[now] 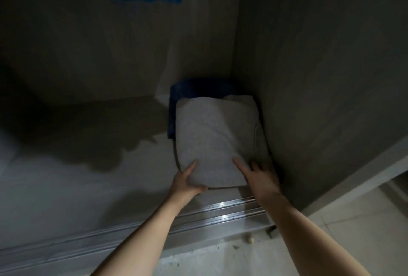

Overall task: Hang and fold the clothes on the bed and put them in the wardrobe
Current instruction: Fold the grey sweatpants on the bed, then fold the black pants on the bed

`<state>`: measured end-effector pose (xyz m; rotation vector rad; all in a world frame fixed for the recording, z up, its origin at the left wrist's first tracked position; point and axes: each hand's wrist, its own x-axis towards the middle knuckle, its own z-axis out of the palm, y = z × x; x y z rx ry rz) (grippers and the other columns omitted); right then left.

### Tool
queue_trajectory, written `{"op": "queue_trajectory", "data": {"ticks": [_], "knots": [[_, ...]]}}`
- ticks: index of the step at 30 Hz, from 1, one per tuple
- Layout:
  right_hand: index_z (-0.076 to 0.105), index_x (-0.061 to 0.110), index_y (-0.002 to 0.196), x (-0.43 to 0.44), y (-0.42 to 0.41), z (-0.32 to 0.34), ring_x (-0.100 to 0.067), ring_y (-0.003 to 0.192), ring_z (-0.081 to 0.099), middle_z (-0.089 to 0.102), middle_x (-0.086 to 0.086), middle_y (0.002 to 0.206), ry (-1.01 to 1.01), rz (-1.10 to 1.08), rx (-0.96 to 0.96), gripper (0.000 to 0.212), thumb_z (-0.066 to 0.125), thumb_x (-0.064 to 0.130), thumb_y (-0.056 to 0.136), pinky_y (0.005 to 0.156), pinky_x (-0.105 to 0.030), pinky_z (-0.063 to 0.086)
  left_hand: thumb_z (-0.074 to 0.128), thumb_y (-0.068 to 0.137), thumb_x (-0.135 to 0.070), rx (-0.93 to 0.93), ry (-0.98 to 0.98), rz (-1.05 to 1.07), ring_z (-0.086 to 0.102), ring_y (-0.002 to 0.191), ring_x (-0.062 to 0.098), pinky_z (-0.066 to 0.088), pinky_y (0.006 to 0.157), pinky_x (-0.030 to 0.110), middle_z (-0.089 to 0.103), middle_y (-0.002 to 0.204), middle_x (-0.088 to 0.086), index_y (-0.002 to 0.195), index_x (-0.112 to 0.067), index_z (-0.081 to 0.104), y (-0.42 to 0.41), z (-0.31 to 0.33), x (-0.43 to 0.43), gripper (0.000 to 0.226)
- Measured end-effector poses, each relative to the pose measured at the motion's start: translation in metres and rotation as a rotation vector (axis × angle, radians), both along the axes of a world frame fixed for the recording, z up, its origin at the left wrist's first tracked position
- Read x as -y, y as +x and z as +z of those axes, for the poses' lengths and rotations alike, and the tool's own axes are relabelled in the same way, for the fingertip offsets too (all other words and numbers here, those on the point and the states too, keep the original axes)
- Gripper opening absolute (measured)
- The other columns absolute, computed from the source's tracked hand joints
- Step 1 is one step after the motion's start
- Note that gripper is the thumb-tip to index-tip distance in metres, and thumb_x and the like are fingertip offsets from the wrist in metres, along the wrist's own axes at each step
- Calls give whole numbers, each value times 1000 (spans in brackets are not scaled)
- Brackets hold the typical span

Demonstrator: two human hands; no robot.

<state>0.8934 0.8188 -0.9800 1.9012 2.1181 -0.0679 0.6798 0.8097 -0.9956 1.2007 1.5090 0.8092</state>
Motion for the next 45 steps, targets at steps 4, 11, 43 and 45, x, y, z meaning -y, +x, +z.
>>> {"op": "queue_trajectory", "data": {"ticks": [4,11,43,45], "knots": [[3,43,147,-2,8,15,-29,118,53,50,-10,133,-94,87,23,65,25,8,98,93,-36,42,76,70,4,-54,9,29,41,123,21,36,96,15,36,133,16,135,-17,46,9,-2,19,75],[-12,39,147,26,17,10,-35,136,22,14,-11,153,-228,1,-41,81,45,25,91,112,-47,17,62,85,-39,-618,-51,-204,28,132,31,31,107,33,16,146,13,147,-41,10,16,-4,42,81],[15,27,150,277,101,609,-23,143,13,9,-13,156,24,-417,-125,69,46,21,88,110,-33,23,45,94,-38,-937,211,-745,17,139,33,28,108,39,-2,156,14,150,-24,-4,70,594,166,76],[16,27,149,304,108,660,-24,142,15,10,-13,155,82,-475,-76,66,46,24,91,109,-33,24,45,94,-37,-922,322,-776,17,139,32,28,108,40,0,156,14,150,-23,-2,82,642,172,74]]}}
